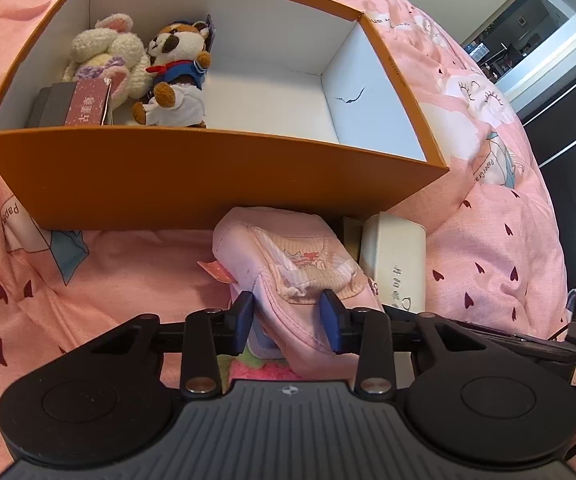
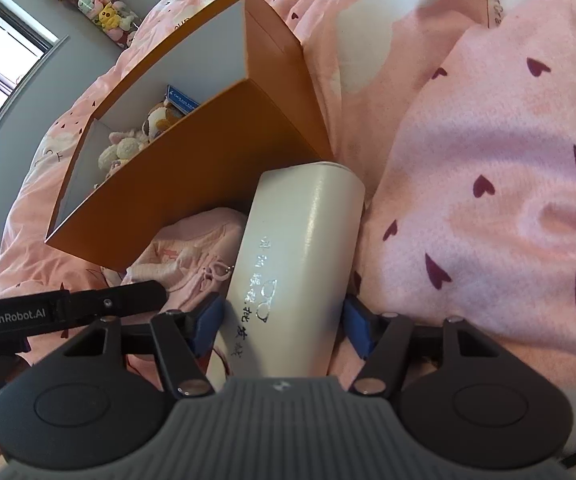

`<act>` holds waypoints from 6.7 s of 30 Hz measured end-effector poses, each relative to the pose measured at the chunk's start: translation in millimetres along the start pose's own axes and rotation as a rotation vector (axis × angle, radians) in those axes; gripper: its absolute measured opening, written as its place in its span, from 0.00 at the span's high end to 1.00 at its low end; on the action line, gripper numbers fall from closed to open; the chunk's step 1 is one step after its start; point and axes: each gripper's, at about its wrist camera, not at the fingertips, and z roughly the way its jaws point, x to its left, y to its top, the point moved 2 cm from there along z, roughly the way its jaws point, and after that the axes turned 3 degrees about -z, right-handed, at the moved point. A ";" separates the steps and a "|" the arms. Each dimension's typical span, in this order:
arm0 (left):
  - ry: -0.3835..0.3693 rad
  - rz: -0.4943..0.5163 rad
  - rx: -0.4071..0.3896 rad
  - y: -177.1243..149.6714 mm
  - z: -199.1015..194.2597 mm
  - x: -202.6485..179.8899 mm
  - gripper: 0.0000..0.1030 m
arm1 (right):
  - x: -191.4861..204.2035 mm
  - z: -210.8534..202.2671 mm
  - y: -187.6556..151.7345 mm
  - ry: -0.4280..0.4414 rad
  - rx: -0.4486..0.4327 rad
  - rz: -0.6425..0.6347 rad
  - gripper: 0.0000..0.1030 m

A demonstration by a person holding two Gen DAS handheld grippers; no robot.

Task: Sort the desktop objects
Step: 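Grasp the white glasses case with the right gripper while the left grasps the pink pouch, then lift both items over the orange box and lower them inside, then release the glasses case with the right gripper and push the pouch flat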

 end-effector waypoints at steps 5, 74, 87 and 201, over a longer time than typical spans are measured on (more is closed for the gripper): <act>0.029 0.028 -0.007 -1.4 -2.1 0.1 0.62 | 7.3 -11.3 2.0 -0.022 -0.020 -0.022 0.56; -0.045 0.226 -0.328 39.6 -134.0 -26.1 0.82 | 95.1 -93.9 73.1 0.044 -0.234 -0.331 0.70; 0.046 0.150 -0.338 99.3 -97.3 9.0 0.82 | 101.3 13.1 174.3 -0.024 -0.112 -0.291 0.70; -0.009 0.170 -0.189 101.0 -48.9 23.0 0.80 | 113.7 158.3 151.3 -0.418 0.663 -0.596 1.00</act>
